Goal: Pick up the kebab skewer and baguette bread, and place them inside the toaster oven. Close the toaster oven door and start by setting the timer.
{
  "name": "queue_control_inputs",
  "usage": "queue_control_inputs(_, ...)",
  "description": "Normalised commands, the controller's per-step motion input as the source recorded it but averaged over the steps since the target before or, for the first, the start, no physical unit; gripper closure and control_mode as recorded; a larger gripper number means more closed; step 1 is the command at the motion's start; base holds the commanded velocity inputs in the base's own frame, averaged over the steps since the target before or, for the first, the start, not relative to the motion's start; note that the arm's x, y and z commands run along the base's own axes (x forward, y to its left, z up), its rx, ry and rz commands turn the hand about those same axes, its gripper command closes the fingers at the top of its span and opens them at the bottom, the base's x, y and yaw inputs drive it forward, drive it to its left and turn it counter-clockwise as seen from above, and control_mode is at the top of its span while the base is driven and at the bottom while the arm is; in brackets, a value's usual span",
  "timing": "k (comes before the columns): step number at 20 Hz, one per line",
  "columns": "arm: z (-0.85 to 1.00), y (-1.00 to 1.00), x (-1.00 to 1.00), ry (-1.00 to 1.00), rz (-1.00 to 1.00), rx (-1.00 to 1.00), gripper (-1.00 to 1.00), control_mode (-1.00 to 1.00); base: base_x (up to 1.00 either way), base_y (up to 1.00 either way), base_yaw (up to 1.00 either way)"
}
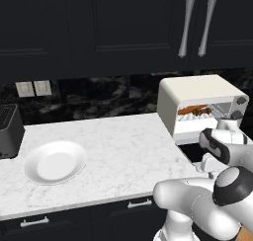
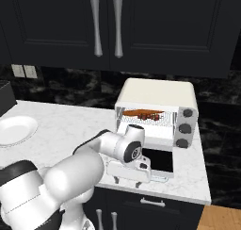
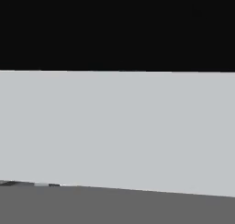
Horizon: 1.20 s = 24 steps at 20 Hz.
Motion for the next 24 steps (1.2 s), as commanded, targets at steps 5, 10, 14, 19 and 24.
queue_control_inputs(5,-0.11,-0.09,0.04,-0.26,0.0,-0.02,-1.0,-1.0,0.0,0.0,0.0)
queue_control_inputs(10,0.0,0.0,0.54,-0.37,-0.08,0.0,-1.0,-1.0,0.0,0.0,0.0)
queue_control_inputs(14,0.0,0.0,0.97,-0.21,-0.12,0.0,-1.0,-1.0,0.0,0.0,0.0)
queue_control_inputs(19,0.23,0.11,0.99,-0.27,-0.14,0.0,-1.0,-1.0,0.0,0.0,0.0)
queue_control_inputs(24,0.44,0.26,0.99,-0.39,-0.16,0.0,-1.0,-1.0,0.0,0.0,0.0)
